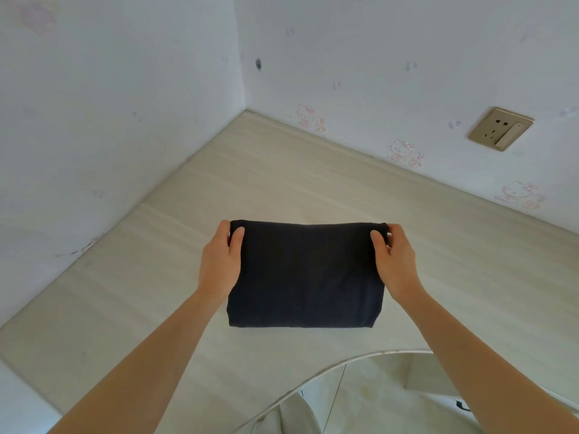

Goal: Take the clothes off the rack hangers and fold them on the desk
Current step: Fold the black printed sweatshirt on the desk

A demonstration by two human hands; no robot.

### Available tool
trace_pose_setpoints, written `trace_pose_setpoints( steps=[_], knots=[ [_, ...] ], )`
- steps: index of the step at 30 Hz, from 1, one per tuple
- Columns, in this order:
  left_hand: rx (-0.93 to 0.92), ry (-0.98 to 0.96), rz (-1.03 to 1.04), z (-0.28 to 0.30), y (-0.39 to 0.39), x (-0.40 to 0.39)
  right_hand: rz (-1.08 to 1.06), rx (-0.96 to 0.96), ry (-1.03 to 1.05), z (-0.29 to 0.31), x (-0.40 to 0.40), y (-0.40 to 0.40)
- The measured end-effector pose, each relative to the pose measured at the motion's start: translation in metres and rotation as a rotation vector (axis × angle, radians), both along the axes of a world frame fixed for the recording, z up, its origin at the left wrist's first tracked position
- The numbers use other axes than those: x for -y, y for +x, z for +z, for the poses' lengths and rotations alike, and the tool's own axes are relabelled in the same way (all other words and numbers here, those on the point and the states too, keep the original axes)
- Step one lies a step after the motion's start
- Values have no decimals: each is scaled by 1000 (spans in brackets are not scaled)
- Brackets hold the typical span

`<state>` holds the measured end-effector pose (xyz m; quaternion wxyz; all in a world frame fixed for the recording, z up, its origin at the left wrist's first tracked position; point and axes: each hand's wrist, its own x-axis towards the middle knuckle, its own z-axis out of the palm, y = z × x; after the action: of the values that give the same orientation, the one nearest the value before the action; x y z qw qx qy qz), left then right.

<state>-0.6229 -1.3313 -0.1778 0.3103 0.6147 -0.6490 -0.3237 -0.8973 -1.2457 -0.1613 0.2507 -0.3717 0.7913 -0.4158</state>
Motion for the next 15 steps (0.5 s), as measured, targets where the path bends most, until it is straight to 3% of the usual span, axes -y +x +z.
trace_pose_setpoints(
  steps=[10,15],
  knots=[
    [433,80,100,-70,-39,71,67,-294,404,-82,82,-21],
    [517,143,130,-94,-39,83,78,-348,498,-105,98,-26]
  ],
)
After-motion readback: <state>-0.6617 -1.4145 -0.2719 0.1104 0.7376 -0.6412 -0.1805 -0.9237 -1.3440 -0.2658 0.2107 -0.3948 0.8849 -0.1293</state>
